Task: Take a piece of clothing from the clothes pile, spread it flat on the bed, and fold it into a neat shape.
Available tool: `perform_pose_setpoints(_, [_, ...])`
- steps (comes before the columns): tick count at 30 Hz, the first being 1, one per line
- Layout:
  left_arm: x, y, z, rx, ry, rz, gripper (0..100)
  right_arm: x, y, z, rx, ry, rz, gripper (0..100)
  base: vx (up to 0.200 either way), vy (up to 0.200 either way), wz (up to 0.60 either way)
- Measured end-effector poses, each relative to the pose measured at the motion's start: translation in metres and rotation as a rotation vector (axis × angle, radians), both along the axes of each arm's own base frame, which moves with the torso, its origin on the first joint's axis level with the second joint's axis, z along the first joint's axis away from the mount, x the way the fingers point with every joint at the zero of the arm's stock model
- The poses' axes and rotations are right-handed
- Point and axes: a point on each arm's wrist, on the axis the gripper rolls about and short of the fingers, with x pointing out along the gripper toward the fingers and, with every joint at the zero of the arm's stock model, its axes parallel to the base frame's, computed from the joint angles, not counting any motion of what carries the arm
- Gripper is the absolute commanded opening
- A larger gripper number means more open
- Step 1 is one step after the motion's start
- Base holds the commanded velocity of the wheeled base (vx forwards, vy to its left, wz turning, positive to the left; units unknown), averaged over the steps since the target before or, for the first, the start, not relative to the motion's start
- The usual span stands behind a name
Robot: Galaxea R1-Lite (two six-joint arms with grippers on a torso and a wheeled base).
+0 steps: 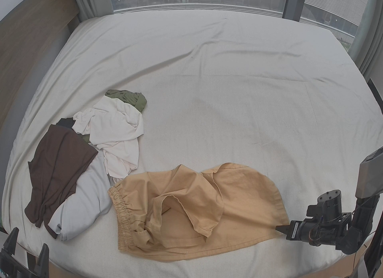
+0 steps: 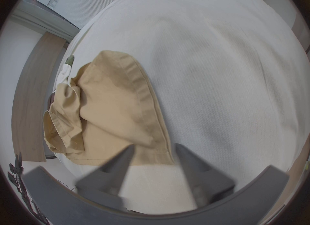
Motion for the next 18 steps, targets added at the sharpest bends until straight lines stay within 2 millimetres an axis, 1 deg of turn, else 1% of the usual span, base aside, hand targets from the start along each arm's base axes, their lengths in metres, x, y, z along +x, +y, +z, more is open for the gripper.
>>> perform_pose_setpoints(4, [0.000,0.000,0.000,0.000,0.000,0.000,100,-0.001,0.003,0.015,0.032,-0.080,0.015,100,0.000,0.000,0.00])
perform_pose_setpoints(8, [0.000,0.000,0.000,0.000,0.000,0.000,100,-0.007,0.011,0.042,0.088,-0.210,0.063,100,0.000,0.000,0.00])
perform_pose_setpoints(10, [0.000,0.000,0.000,0.000,-0.003,0.000,100,-0.011,0.020,0.056,0.125,-0.282,0.113,100,0.000,0.000,0.00])
perform_pose_setpoints(13, [-0.001,0.000,0.004,-0.003,-0.023,-0.002,100,-0.017,0.039,0.082,0.199,-0.399,0.209,100,0.000,0.000,0.00])
perform_pose_setpoints(14, [-0.001,0.000,0.007,-0.003,-0.037,-0.003,100,-0.019,0.043,0.087,0.216,-0.421,0.229,100,0.000,0.000,0.00])
perform_pose_setpoints(16, [-0.004,0.000,0.022,-0.003,-0.082,-0.007,100,-0.021,0.053,0.101,0.262,-0.475,0.281,100,0.000,0.000,0.00])
perform_pose_setpoints(18, [-0.007,0.000,0.043,-0.001,-0.130,-0.026,100,-0.022,0.061,0.116,0.307,-0.526,0.323,100,0.000,0.000,0.00])
